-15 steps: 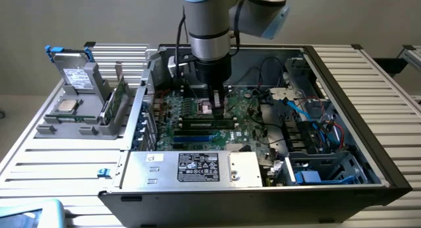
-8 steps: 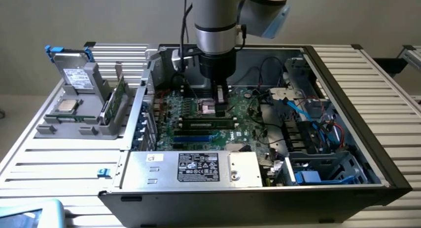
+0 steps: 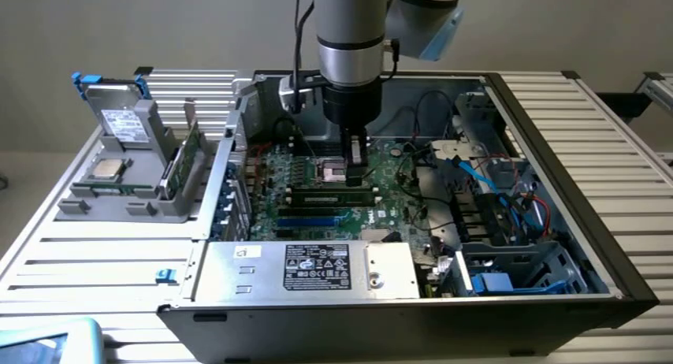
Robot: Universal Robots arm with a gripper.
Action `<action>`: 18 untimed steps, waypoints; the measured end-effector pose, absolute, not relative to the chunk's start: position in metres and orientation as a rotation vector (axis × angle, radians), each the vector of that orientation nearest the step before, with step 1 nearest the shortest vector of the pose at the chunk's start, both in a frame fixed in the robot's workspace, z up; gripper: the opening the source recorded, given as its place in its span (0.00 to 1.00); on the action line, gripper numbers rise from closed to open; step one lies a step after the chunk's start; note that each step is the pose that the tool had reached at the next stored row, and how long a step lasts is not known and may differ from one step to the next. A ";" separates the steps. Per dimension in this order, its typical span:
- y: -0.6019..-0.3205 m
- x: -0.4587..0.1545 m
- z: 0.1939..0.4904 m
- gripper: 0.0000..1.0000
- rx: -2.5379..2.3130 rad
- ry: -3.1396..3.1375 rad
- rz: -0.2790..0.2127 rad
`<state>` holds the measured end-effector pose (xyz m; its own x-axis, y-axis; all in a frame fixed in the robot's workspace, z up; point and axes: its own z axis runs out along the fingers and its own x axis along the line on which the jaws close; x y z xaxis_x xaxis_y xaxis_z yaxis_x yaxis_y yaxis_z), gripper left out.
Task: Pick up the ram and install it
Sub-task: 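Press down the ram until it locks into place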
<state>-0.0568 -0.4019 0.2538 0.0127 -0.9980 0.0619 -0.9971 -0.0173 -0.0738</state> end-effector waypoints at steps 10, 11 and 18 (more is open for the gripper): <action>-0.402 -0.056 0.253 0.11 -2.228 2.198 -0.151; -0.402 -0.055 0.253 0.11 -2.228 2.200 -0.152; -0.402 -0.052 0.248 0.11 -2.229 2.222 -0.131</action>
<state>-0.0517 -0.4018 0.2478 0.0015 -0.9979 0.0651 -0.9986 -0.0049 -0.0522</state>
